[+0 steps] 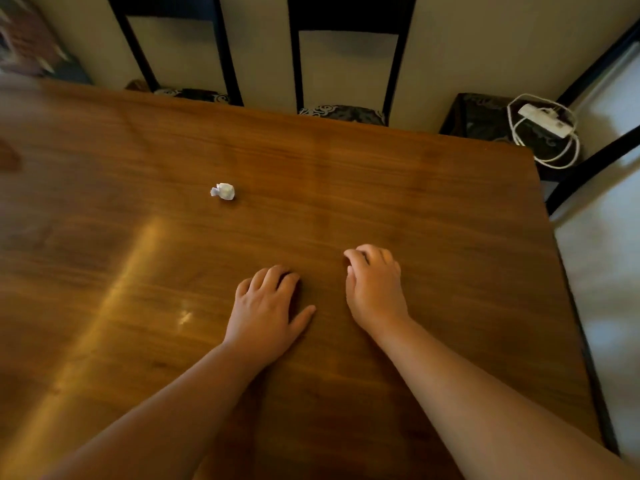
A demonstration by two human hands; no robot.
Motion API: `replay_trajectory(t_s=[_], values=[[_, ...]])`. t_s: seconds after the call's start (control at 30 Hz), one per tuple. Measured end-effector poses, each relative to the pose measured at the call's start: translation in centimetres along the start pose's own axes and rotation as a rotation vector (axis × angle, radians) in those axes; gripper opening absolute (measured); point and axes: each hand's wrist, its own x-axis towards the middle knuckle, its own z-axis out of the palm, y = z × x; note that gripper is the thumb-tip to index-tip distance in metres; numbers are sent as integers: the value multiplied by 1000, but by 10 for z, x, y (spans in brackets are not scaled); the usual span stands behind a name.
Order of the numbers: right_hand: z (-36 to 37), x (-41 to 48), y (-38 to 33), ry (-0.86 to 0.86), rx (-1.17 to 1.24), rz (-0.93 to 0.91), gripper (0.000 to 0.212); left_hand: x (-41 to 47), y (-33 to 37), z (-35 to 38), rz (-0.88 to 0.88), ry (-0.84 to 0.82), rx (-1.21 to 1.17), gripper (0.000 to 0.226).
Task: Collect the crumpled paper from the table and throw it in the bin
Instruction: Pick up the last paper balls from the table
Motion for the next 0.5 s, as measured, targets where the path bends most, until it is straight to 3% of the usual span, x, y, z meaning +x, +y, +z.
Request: replay_trajectory(t_s=[0.2, 0.37, 0.5], values=[[6, 21, -4, 44, -16, 17, 31, 57, -51, 1, -223, 200, -27, 48], [8, 20, -4, 72, -6, -4, 27, 98, -82, -2, -419, 314, -102, 67], [7, 21, -5, 61, -15, -9, 27, 126, -94, -10, -471, 346, -171, 86]])
